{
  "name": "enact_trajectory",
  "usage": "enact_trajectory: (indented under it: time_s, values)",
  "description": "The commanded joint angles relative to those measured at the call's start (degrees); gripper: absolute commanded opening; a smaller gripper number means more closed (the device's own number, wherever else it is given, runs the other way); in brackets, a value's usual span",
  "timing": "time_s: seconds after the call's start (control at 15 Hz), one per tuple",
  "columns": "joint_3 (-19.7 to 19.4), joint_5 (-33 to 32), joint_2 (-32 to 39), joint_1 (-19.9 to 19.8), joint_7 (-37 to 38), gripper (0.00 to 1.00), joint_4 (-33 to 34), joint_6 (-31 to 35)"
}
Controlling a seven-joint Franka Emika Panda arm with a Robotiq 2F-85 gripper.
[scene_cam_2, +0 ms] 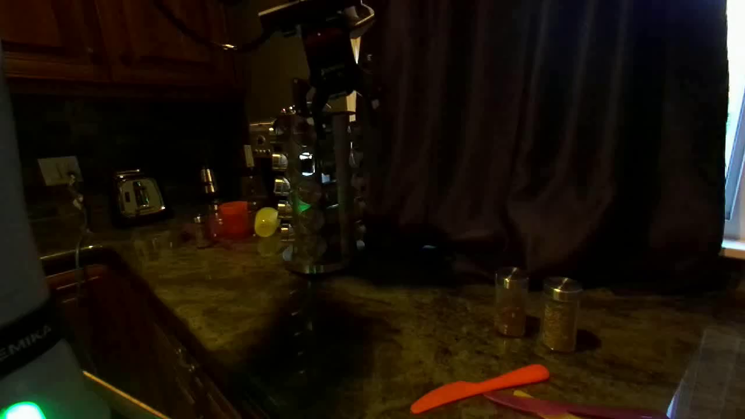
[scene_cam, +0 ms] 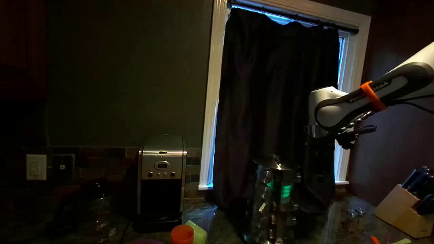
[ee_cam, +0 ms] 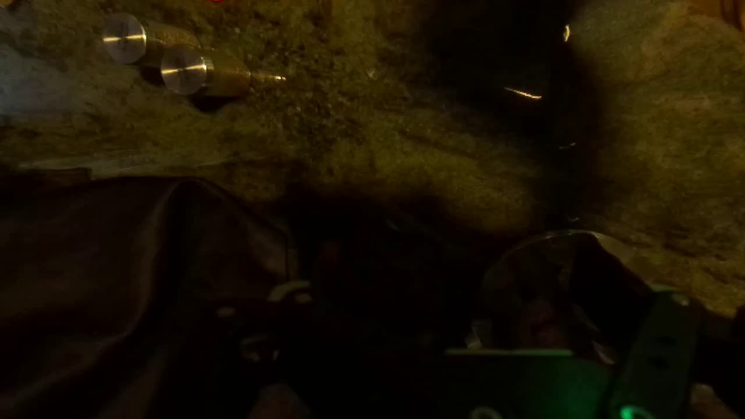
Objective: Move the silver stand backwards.
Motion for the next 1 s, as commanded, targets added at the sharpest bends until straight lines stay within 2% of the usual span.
enact_trajectory:
  time_s: [0.0,0.33,0.8,0.93]
  values:
    - [-0.34,-0.12,0.00,0.39,0.11,1.00,0.09,-0.16]
    - [-0.03,0.01,-0.60,0.74,0.20,1.00,-0.08,0.22]
    - [6.46,-5.82,-8.07,-0.65,15.51,1.00,1.08,-2.52]
    - [7.68,-3.88,-8.76,-0.29,20.19,1.00,2.34,-4.28]
